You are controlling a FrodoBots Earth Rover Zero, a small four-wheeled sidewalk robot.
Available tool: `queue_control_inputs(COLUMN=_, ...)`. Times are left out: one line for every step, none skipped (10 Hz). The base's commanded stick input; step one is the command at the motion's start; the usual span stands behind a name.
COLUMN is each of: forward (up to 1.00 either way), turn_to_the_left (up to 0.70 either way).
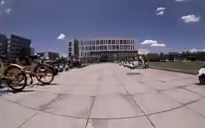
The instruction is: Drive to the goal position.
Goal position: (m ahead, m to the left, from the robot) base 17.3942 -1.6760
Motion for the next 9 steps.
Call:
queue_control_inputs(forward=0.5, turn_to_the_left=0.0)
queue_control_inputs(forward=0.5, turn_to_the_left=0.0)
queue_control_inputs(forward=0.5, turn_to_the_left=0.0)
queue_control_inputs(forward=0.5, turn_to_the_left=0.0)
queue_control_inputs(forward=0.5, turn_to_the_left=0.0)
queue_control_inputs(forward=0.5, turn_to_the_left=0.0)
queue_control_inputs(forward=0.5, turn_to_the_left=0.0)
queue_control_inputs(forward=0.5, turn_to_the_left=0.0)
queue_control_inputs(forward=0.5, turn_to_the_left=0.0)
